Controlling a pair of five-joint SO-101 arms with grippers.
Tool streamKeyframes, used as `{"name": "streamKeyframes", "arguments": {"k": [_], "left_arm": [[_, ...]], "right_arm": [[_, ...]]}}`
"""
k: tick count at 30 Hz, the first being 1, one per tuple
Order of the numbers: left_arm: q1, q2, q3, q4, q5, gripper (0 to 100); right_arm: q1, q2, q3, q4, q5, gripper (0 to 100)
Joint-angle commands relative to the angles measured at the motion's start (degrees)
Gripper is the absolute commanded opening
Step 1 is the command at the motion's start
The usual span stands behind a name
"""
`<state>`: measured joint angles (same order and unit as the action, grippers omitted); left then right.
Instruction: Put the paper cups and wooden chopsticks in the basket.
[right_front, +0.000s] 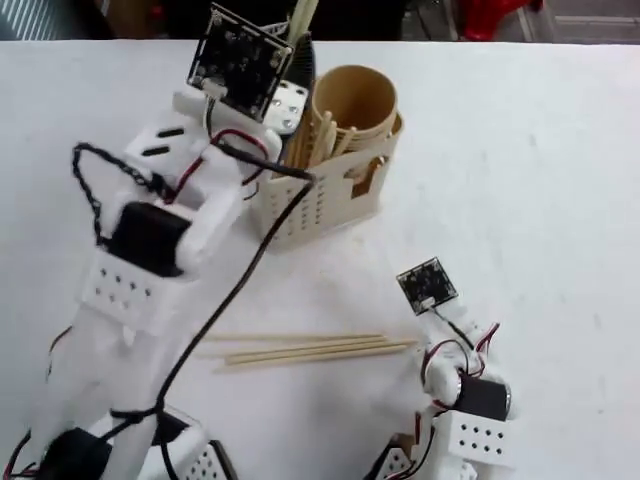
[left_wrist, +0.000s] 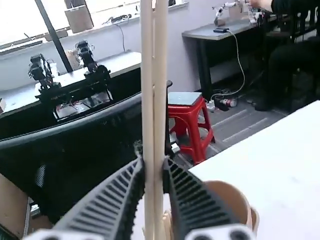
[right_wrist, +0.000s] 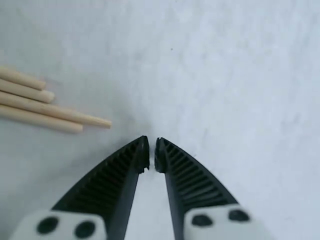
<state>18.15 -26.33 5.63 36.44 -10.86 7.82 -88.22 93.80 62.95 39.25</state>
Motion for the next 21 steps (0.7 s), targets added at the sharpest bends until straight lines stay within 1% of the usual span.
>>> {"name": "streamKeyframes", "arguments": {"k": [1, 4, 7, 13, 15, 17, 19, 21], "left_arm": [[-2.3, 1.5, 4.8, -10.7, 5.1, 2], [-3.9, 3.4, 10.3, -16.6, 7.5, 2], [-4.8, 4.9, 13.3, -18.5, 9.5, 2], [-7.1, 5.4, 14.2, -17.8, 16.1, 3], [-7.4, 5.4, 14.3, -17.7, 16.4, 3], [-7.4, 5.4, 13.8, -15.7, 16.4, 3], [-7.4, 5.2, 13.8, -14.5, 16.4, 7], [-7.4, 5.1, 13.8, -13.5, 16.4, 13]], "right_arm": [[0.4, 0.3, -0.5, -0.8, -0.4, 3.9], [0.4, 0.3, -0.5, -0.9, -0.4, 3.9], [0.4, 0.3, -0.5, -0.9, -0.4, 3.9], [0.4, 0.3, -0.4, -0.9, -0.4, 3.9], [0.4, 0.3, -0.4, -0.9, -0.4, 3.9], [0.4, 0.3, -0.4, -0.9, -0.4, 3.9], [0.4, 0.3, -0.4, -0.9, -0.4, 3.9], [0.4, 0.3, -0.4, -0.9, -0.4, 3.9]]}}
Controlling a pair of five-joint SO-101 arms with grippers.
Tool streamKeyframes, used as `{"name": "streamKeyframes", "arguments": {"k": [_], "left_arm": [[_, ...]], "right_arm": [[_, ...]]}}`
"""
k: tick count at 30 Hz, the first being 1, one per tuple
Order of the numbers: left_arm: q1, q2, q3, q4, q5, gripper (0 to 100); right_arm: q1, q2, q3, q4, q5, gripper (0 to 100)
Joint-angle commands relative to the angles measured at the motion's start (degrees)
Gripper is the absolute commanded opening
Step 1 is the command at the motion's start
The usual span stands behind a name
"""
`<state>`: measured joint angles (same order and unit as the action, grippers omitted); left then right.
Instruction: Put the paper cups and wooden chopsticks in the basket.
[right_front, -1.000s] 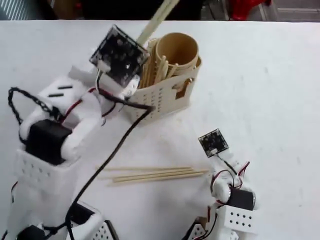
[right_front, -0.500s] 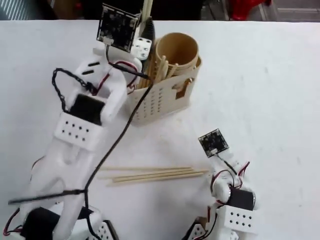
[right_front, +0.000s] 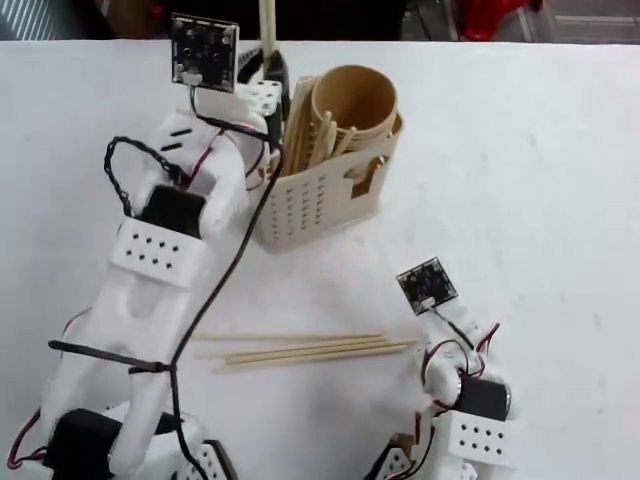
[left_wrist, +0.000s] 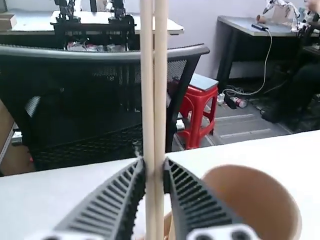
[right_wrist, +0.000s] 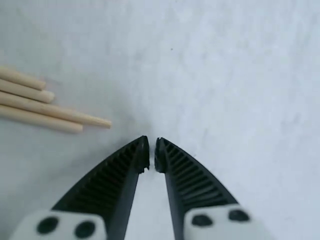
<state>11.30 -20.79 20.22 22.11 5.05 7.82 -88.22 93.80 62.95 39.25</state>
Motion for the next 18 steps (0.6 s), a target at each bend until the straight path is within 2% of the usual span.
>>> {"name": "streamKeyframes", "arguments": {"k": [1, 6, 9, 12, 14, 16, 18], "left_arm": [[-0.7, -0.5, -0.8, 1.4, 0.5, 16], [-0.8, -1.4, -1.7, 4.5, 0.4, 13], [-0.8, -4.3, -3.9, 10.8, 0.3, 12], [-0.7, -8.2, -6.8, 20.7, -0.1, 11], [-0.4, -10.7, -9.2, 30.4, -4.2, 11], [0.3, -12.0, -10.7, 39.1, -10.5, 11], [1.8, -12.2, -10.5, 46.5, -18.8, 7]], "right_arm": [[0.4, 0.3, -0.4, -0.9, -0.4, 3.9], [0.4, 0.3, -0.4, -0.9, -0.4, 3.9], [0.5, 0.3, -0.4, -0.9, -0.4, 3.9], [0.6, 0.3, -0.4, -0.9, -0.4, 3.9], [0.6, 0.3, -0.4, -0.9, -0.4, 3.9], [0.6, 0.3, -0.4, -0.9, -0.4, 3.9], [0.6, 0.3, -0.4, -0.9, -0.4, 3.9]]}}
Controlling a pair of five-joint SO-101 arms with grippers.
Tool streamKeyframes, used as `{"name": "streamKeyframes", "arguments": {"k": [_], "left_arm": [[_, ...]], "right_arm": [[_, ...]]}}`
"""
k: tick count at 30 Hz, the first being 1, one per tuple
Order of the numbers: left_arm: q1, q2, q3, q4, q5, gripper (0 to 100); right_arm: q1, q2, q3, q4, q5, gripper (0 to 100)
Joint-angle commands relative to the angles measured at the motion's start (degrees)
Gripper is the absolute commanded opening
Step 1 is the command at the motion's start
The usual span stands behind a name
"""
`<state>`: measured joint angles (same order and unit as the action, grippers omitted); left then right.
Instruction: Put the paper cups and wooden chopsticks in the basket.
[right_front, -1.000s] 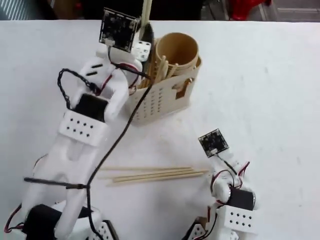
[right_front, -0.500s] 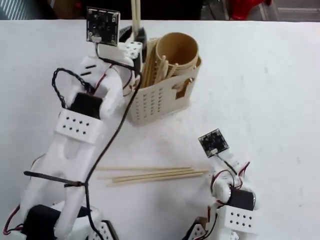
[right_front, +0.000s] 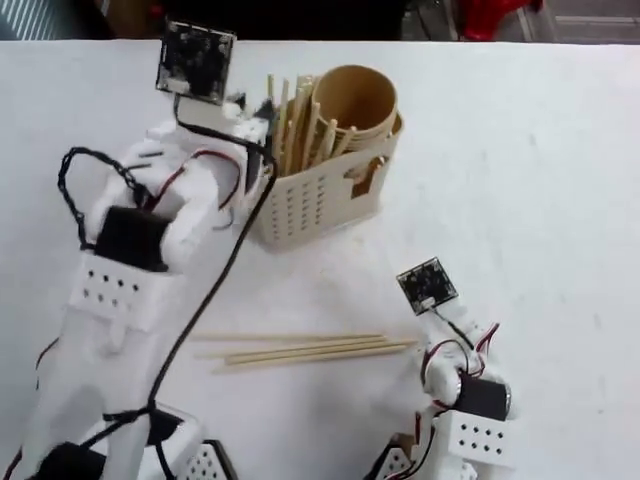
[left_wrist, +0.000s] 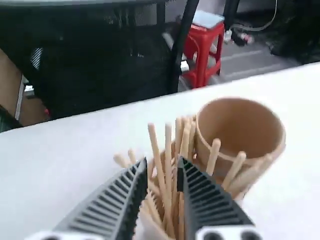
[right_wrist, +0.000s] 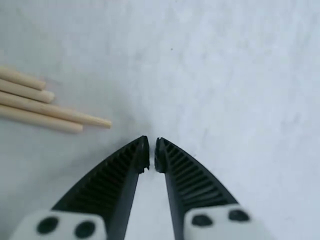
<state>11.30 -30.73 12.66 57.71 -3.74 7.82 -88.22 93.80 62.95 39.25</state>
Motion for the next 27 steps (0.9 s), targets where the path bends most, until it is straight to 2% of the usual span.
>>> {"name": "streamKeyframes", "arguments": {"k": [1, 6, 7, 10, 13, 17, 20, 27], "left_arm": [[2.4, -2.2, -2.1, 14.3, -13.8, 3], [10.0, -2.2, 8.4, 28.4, -36.5, 2], [11.6, -2.2, 11.3, 30.0, -38.7, 2], [14.3, -2.2, 20.7, 28.7, -39.7, 2], [14.3, -2.2, 29.6, 21.4, -39.9, 2], [16.3, -2.2, 41.4, 13.8, -46.5, 2], [19.1, -2.2, 49.1, 8.7, -47.7, 2], [20.1, -2.2, 52.0, 6.4, -47.7, 2]], "right_arm": [[0.6, 0.3, -0.4, -0.9, -0.4, 3.9], [0.6, 0.3, -0.4, -0.9, -0.4, 3.9], [0.6, 0.3, -0.4, -0.9, -0.4, 3.9], [0.6, 0.3, -0.4, -0.9, -0.4, 3.9], [0.6, 0.3, -0.4, -0.9, -0.4, 3.9], [0.6, 0.3, -0.4, -0.9, -0.4, 3.9], [0.6, 0.3, -0.4, -0.9, -0.4, 3.9], [0.6, 0.3, -0.4, -0.9, -0.4, 3.9]]}}
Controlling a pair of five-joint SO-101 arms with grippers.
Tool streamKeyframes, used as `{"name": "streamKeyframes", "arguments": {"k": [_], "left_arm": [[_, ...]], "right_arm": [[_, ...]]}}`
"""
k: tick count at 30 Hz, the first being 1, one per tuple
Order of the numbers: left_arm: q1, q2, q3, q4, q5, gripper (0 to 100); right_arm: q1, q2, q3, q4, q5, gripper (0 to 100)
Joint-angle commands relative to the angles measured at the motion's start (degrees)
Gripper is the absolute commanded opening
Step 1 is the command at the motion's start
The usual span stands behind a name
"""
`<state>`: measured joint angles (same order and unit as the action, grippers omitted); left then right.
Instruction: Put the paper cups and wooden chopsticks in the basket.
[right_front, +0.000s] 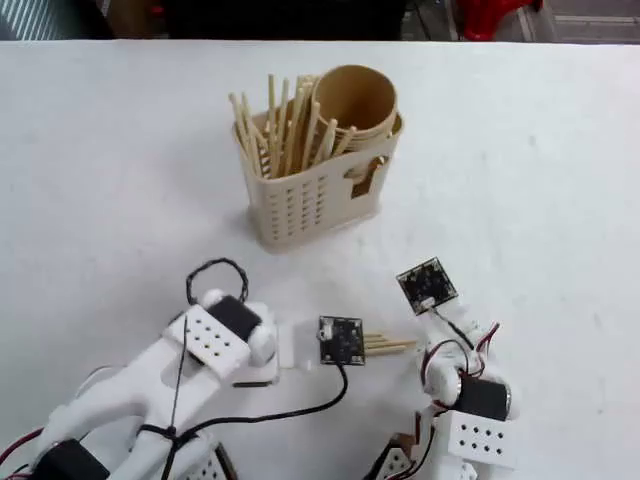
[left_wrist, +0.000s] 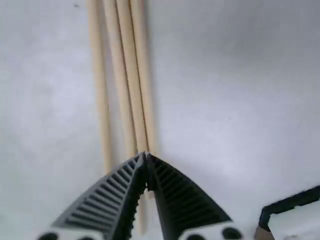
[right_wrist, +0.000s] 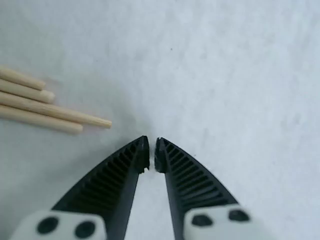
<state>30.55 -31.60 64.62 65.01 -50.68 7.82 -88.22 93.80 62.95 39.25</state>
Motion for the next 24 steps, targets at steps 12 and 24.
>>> {"name": "streamKeyframes", "arguments": {"k": [12, 24], "left_arm": [[0.1, 10.1, -3.2, -3.2, -0.8, 2], [-11.3, 25.6, -23.5, -2.5, -1.0, 2]], "right_arm": [[0.6, 0.3, -0.4, -0.9, -0.4, 3.9], [0.6, 0.3, -0.4, -0.9, -0.4, 3.9]]}}
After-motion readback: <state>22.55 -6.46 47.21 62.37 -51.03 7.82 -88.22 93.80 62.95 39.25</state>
